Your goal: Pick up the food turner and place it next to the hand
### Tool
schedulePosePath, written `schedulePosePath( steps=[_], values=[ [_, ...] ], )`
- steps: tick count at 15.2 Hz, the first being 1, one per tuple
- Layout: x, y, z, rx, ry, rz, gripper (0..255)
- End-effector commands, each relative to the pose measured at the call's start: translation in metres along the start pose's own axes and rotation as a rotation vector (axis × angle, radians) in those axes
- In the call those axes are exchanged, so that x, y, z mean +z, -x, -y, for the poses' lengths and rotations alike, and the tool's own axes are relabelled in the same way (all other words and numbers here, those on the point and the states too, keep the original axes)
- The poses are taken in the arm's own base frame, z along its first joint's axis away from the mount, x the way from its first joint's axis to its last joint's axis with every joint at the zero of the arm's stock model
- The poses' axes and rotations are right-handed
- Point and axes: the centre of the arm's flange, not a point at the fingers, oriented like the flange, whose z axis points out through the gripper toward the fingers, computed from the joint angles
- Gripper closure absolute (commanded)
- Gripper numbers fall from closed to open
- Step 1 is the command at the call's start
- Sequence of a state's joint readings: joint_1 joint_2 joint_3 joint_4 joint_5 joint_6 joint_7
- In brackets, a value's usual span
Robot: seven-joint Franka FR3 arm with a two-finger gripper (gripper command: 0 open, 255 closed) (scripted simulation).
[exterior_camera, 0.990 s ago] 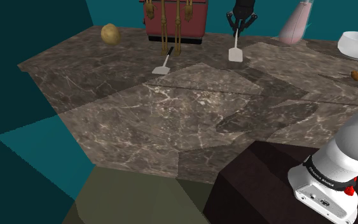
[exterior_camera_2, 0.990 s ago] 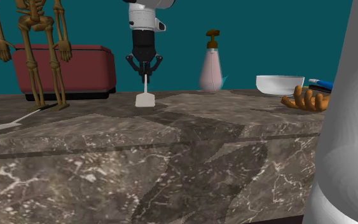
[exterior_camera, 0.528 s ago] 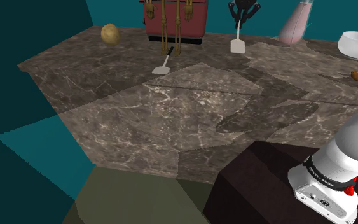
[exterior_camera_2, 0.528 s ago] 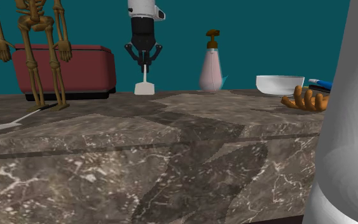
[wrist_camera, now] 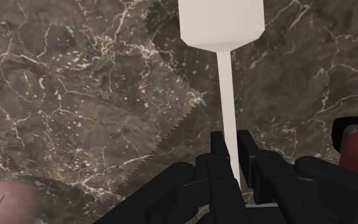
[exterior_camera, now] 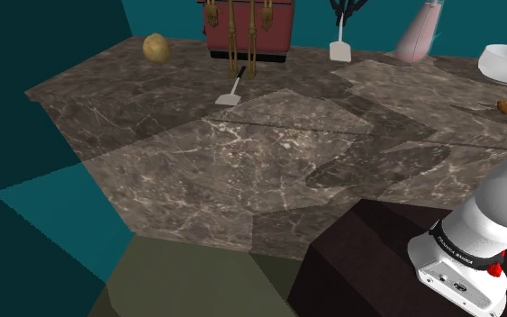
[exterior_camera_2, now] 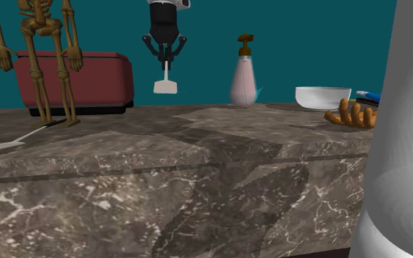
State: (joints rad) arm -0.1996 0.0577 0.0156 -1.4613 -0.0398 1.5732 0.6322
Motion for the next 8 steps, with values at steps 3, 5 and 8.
schedulePosePath(
  steps=[3,5,8],
  values=[
    [-0.004,0.007,-0.040,0.000,0.000,0.000,255],
    [-0.004,0.012,-0.066,0.000,0.000,0.000,255],
    [-0.005,0.019,-0.105,0.000,0.000,0.000,255]
  ],
)
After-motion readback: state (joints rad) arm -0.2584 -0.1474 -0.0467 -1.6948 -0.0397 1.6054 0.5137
